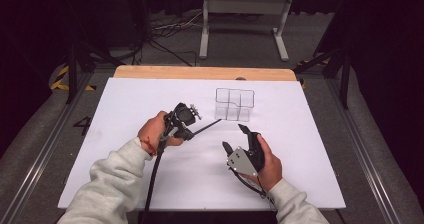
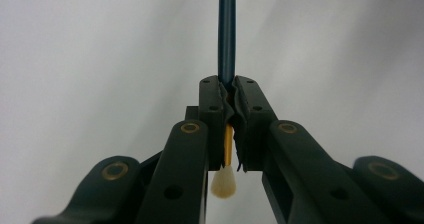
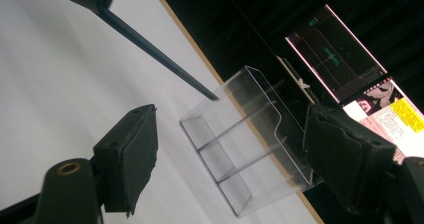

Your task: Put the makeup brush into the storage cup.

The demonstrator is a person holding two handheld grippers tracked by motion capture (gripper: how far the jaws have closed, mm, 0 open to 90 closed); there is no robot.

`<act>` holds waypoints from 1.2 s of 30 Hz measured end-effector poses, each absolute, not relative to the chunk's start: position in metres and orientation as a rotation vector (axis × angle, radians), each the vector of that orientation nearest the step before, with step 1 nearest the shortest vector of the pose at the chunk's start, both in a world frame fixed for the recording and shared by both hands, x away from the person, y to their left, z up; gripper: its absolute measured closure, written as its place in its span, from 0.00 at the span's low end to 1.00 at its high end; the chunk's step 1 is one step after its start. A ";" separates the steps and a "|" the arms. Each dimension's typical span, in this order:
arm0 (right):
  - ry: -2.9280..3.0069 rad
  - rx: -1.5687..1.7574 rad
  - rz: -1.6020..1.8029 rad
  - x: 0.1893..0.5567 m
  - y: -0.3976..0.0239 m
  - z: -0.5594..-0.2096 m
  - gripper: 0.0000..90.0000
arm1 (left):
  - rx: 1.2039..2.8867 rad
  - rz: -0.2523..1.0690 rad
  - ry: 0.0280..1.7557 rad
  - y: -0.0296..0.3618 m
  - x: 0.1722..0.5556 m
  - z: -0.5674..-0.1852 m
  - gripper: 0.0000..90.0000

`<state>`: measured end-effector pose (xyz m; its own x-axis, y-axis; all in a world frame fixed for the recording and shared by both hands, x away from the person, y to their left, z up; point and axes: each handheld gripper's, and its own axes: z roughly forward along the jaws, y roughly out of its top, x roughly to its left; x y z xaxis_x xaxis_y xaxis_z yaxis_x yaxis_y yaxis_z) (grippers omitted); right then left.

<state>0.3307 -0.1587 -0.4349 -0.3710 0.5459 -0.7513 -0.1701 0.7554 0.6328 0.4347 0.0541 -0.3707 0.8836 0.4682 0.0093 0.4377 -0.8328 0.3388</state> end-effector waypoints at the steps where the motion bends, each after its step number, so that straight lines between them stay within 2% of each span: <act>1: 1.802 0.281 0.765 0.331 -0.156 -0.436 0.26 | 2.727 0.132 0.664 0.052 0.434 -0.371 0.93; 13: 1.798 0.124 0.608 0.330 -0.125 -0.449 0.34 | 2.804 0.132 0.557 0.018 0.428 -0.370 0.93; 14: 1.793 0.111 0.574 0.329 -0.121 -0.451 0.39 | 2.801 0.145 0.557 0.014 0.427 -0.370 0.93; 16: 1.794 0.106 0.562 0.328 -0.120 -0.452 0.41 | 2.826 0.134 0.521 0.008 0.426 -0.369 0.93; 19: 1.802 0.067 0.514 0.326 -0.116 -0.455 0.49 | 2.836 0.144 0.500 0.000 0.424 -0.369 0.93; 24: 1.779 -0.026 0.381 0.320 -0.110 -0.465 0.74 | 2.864 0.163 0.460 -0.010 0.420 -0.371 0.93; 28: 1.787 -0.110 0.279 0.318 -0.106 -0.472 0.88 | 2.876 0.150 0.438 -0.013 0.419 -0.373 0.93; 31: 1.811 -0.111 0.261 0.319 -0.106 -0.474 0.92 | 2.875 0.157 0.430 -0.014 0.417 -0.373 0.93; 36: 1.812 -0.114 0.240 0.317 -0.105 -0.476 0.93 | 2.874 0.142 0.433 -0.014 0.417 -0.376 0.93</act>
<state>0.3174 -0.1050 -0.4757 -0.2528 0.0492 -0.9663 -0.2040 0.9735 0.1029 0.4170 -0.0135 -0.3761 0.9517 0.3009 0.0608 0.2786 -0.9298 0.2407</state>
